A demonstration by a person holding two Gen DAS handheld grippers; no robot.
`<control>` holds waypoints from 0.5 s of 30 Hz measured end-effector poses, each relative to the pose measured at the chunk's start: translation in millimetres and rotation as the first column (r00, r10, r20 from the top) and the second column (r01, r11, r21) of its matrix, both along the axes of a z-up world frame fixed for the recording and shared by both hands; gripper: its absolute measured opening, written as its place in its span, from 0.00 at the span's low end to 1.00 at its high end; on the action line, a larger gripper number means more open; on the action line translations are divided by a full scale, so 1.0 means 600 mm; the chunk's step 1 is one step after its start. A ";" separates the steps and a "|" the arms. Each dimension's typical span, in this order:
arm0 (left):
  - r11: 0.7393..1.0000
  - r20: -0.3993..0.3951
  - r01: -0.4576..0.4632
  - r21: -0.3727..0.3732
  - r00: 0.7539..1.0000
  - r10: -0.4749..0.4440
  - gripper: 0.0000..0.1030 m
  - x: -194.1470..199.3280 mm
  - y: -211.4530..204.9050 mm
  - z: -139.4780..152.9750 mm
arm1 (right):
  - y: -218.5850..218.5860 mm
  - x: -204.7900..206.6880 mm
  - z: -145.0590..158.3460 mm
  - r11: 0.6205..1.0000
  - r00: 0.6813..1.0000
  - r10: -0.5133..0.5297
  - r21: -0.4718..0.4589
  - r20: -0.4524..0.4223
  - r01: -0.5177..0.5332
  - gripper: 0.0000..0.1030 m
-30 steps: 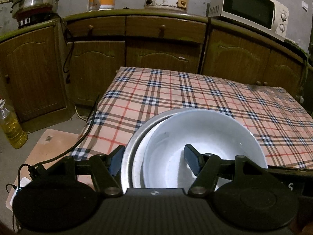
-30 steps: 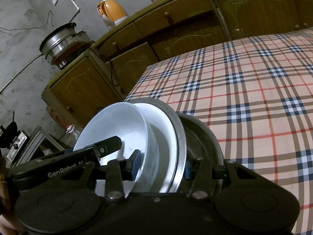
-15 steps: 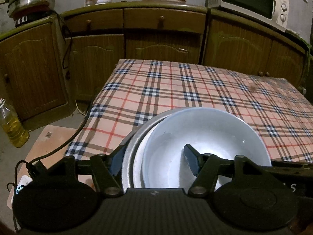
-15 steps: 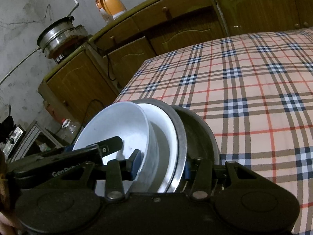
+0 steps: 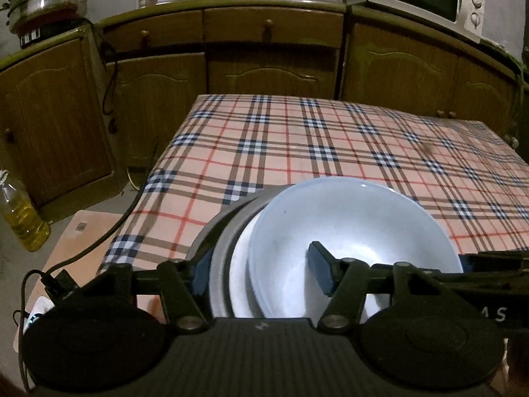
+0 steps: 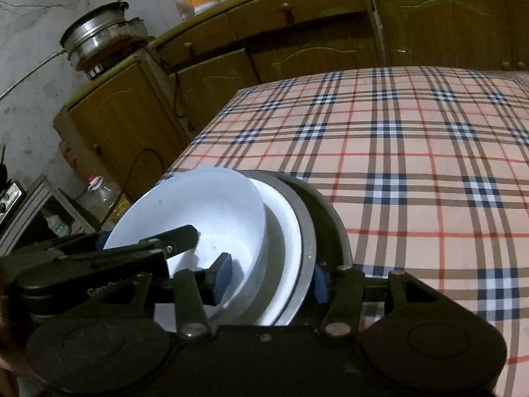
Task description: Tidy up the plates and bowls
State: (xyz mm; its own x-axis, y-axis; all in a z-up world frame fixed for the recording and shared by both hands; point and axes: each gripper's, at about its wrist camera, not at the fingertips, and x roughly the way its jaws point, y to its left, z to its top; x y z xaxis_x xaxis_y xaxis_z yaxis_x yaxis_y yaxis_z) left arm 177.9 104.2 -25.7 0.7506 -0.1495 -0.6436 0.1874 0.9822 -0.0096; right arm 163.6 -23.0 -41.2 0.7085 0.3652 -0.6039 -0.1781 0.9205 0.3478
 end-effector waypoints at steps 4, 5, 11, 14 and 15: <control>1.000 -0.002 0.000 0.004 1.000 0.000 0.60 -0.002 -0.002 0.000 | 0.005 -0.011 0.018 0.996 0.998 0.007 -0.084 0.054 -0.002 0.62; 1.000 -0.002 0.001 0.003 1.000 -0.001 0.60 -0.003 -0.001 0.001 | 0.004 -0.015 0.023 0.996 0.998 0.010 -0.092 0.064 -0.005 0.63; 1.000 0.025 -0.006 -0.022 1.000 0.007 0.64 -0.017 0.007 0.012 | -0.011 -0.048 0.049 0.996 0.994 0.011 -0.089 0.109 -0.002 0.65; 0.999 0.047 -0.006 -0.034 0.999 0.008 0.66 -0.029 0.012 0.020 | -0.014 -0.076 0.061 0.994 0.991 0.007 -0.107 0.137 0.007 0.68; 0.999 0.058 -0.005 -0.037 0.998 0.007 0.69 -0.035 0.013 0.024 | -0.015 -0.084 0.064 0.993 0.990 0.007 -0.114 0.144 0.010 0.68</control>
State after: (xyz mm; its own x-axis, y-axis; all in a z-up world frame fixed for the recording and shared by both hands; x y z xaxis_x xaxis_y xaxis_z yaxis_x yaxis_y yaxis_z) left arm 156.7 112.1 -11.2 0.7877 -0.1677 -0.5928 0.1826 0.9826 -0.0352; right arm 113.0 -31.7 -2.7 0.7913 0.2984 -0.5336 -0.2171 0.9531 0.2109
